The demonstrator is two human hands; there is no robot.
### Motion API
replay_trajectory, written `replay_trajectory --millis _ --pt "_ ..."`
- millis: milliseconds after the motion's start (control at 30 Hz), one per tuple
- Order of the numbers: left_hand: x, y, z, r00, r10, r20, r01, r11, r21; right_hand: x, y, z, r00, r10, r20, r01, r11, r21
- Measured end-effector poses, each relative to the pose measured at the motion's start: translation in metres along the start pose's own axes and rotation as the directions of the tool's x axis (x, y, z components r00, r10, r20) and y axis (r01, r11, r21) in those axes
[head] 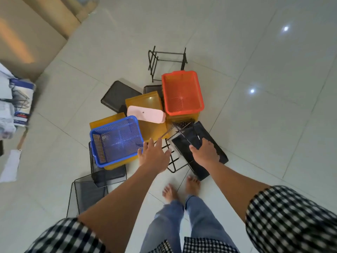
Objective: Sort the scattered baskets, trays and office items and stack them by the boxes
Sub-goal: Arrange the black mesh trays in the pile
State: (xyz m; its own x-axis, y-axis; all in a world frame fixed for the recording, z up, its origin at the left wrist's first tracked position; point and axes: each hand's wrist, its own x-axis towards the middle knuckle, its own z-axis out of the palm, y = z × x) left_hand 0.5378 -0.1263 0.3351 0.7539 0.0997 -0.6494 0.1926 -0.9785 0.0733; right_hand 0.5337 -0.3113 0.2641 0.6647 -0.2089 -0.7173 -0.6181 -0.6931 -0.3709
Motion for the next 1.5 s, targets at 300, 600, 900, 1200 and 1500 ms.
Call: replay_trajectory --millis 300,600,900,1200,1500 --pt "0.115 0.021 0.049 0.988 0.06 0.144 -0.07 0.996 0.059 0.084 0.039 0.03 0.987 0.142 0.07 -0.143 0.99 0.002" --pt "0.233 -0.004 0.118 0.972 0.013 0.237 -0.026 0.998 0.051 0.174 0.078 0.091 0.965 0.217 0.146 -0.223 0.975 0.025" --pt "0.31 -0.028 0.171 0.977 0.029 0.213 -0.045 0.996 0.072 0.24 0.108 0.138 0.943 0.251 0.219 -0.252 0.967 -0.022" --pt "0.326 -0.036 0.201 0.996 0.076 0.055 -0.074 0.997 -0.032 0.261 0.13 0.169 0.949 0.276 0.151 -0.292 0.952 0.095" --pt "0.285 -0.039 0.171 0.99 0.133 -0.052 -0.138 0.984 -0.11 0.199 0.127 0.159 0.966 0.254 0.041 -0.258 0.954 0.155"
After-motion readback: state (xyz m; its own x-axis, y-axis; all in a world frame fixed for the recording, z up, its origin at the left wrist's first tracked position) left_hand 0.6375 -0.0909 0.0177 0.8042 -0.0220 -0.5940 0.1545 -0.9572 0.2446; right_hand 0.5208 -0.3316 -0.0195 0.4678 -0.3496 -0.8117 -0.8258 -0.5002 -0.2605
